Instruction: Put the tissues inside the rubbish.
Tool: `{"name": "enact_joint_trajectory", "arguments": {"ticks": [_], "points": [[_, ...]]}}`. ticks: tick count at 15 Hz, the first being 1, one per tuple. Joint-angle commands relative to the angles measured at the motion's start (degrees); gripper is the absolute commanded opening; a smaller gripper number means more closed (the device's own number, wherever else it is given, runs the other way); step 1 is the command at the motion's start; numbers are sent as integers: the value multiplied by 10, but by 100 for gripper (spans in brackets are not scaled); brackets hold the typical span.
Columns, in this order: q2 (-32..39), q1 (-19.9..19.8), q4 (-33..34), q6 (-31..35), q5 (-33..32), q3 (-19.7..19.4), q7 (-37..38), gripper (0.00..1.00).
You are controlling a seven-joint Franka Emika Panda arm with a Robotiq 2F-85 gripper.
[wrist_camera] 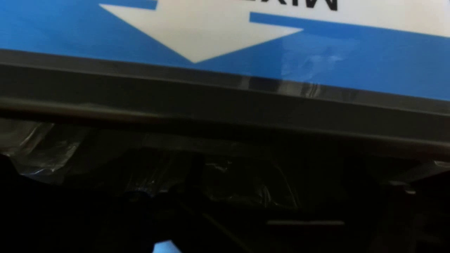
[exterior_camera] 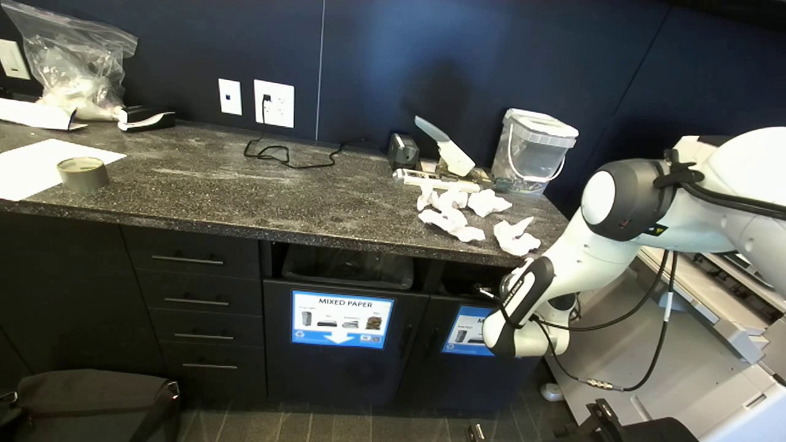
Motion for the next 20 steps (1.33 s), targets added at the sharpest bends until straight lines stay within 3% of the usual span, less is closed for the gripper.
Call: {"name": "enact_joint_trajectory", "arguments": {"ticks": [1,7,9,13,16,20], "points": [[-42,35,-69,21,55,-18,-15,100],[-120,53,-210,136,82,-30,-23,100],[-157,56,-261,131,74,-36,-26,100],[-254,61,-371,59,30,-49,-45,100],[-345,64,-438,-45,-12,-56,-69,100],[-469,67,-469,-231,-60,-48,-114,100]]}}
